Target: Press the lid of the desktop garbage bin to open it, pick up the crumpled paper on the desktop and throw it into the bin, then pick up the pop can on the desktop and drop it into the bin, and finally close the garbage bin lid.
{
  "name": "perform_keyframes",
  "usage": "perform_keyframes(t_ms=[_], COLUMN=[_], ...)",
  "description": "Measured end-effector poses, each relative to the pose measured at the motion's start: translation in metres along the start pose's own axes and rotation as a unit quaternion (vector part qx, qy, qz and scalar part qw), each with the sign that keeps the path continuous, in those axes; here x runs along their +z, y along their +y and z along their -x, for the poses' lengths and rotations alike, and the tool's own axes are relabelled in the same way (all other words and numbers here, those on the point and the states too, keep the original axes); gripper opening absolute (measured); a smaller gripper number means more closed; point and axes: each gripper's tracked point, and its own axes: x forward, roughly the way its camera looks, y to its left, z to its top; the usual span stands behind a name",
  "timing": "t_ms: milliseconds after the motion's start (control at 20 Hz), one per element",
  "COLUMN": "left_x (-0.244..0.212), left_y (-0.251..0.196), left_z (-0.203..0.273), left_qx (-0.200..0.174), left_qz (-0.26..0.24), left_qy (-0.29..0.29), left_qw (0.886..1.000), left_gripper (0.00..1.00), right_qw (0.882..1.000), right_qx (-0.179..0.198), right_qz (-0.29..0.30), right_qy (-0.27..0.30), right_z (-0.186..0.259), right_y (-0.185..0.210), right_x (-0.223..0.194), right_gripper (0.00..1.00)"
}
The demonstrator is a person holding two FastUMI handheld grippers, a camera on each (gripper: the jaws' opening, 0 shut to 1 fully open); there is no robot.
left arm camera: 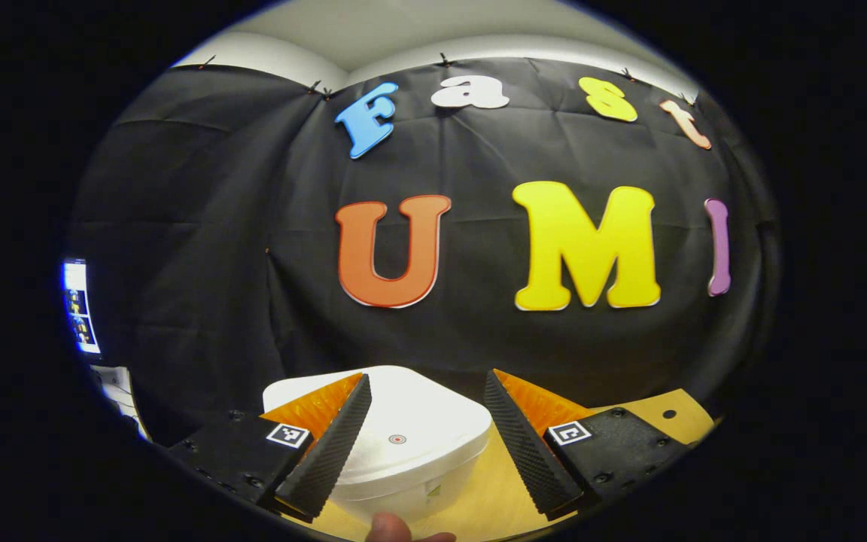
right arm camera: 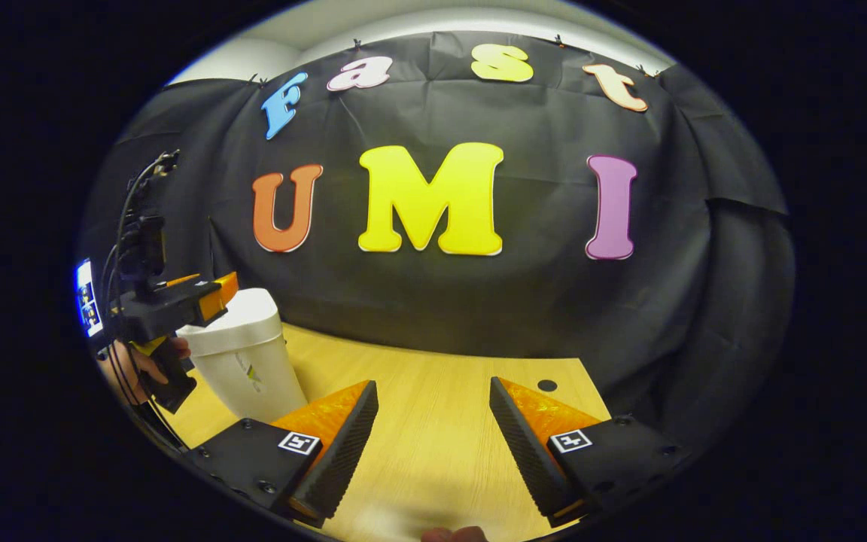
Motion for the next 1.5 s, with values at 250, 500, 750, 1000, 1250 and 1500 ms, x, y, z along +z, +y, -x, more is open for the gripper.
perform_keyframes(t_ms=[250,500,750,1000,1250,1500], left_x=[0.016,0.034,0.045,0.051,0.047,0.042], left_y=[-0.036,-0.062,-0.074,-0.076,-0.069,-0.067], left_z=[0.038,0.060,0.075,0.080,0.083,0.083], left_qx=[-0.069,-0.117,-0.148,-0.159,-0.155,-0.149], left_qz=[0.035,0.033,0.013,0.005,0.009,0.013], left_qy=[0.004,-0.012,-0.030,-0.037,-0.033,-0.023], left_qw=[0.997,0.993,0.988,0.987,0.987,0.988], left_gripper=[0.99,0.99,0.99,0.98,0.98,0.98], right_qw=[0.995,0.992,0.987,0.985,0.987,0.990], right_qx=[-0.042,-0.064,-0.079,-0.086,-0.077,-0.066], right_qz=[-0.007,-0.004,0.006,0.005,0.000,0.007], right_qy=[-0.086,-0.111,-0.139,-0.147,-0.138,-0.125], right_z=[0.012,0.020,0.030,0.029,0.026,0.025], right_y=[0.003,0.007,0.012,0.012,0.017,0.022], right_x=[0.044,0.056,0.068,0.070,0.066,0.059], right_gripper=[0.94,0.95,0.95,0.94,0.95,0.95])
